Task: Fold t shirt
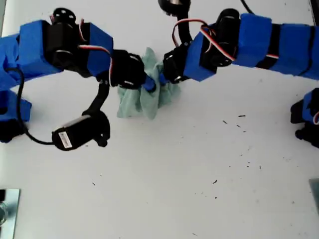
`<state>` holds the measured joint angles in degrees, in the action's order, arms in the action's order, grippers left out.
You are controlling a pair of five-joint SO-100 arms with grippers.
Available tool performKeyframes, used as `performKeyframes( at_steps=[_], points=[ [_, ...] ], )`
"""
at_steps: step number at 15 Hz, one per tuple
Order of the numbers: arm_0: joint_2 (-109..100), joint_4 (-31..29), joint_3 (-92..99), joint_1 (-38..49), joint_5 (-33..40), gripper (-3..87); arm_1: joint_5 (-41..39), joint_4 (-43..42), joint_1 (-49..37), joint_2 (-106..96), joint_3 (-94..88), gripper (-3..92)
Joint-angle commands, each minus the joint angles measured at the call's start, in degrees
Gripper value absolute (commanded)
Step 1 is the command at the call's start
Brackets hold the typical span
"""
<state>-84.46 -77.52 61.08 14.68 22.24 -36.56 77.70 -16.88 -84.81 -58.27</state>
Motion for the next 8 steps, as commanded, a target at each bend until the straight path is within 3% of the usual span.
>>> performKeyframes(
  at_steps=[1, 2, 5, 8],
  points=[
    [-10.4, -2.3, 1.1, 3.5, 2.8, 23.1, -2.5, 0.7, -3.8, -9.8, 0.8, 36.1],
    [-16.5, -2.5, 6.7, 6.6, 2.3, 25.4, -3.9, 0.4, -6.6, -14.2, -1.1, 42.7],
    [-47.4, 7.1, 37.8, 16.8, 0.6, 24.4, 2.1, -16.1, -18.6, -48.3, -37.2, 36.4],
    [-67.1, 9.8, 59.1, 21.2, -0.4, 23.2, 4.8, -9.4, -26.1, -77.3, -58.4, 36.2]
  ],
)
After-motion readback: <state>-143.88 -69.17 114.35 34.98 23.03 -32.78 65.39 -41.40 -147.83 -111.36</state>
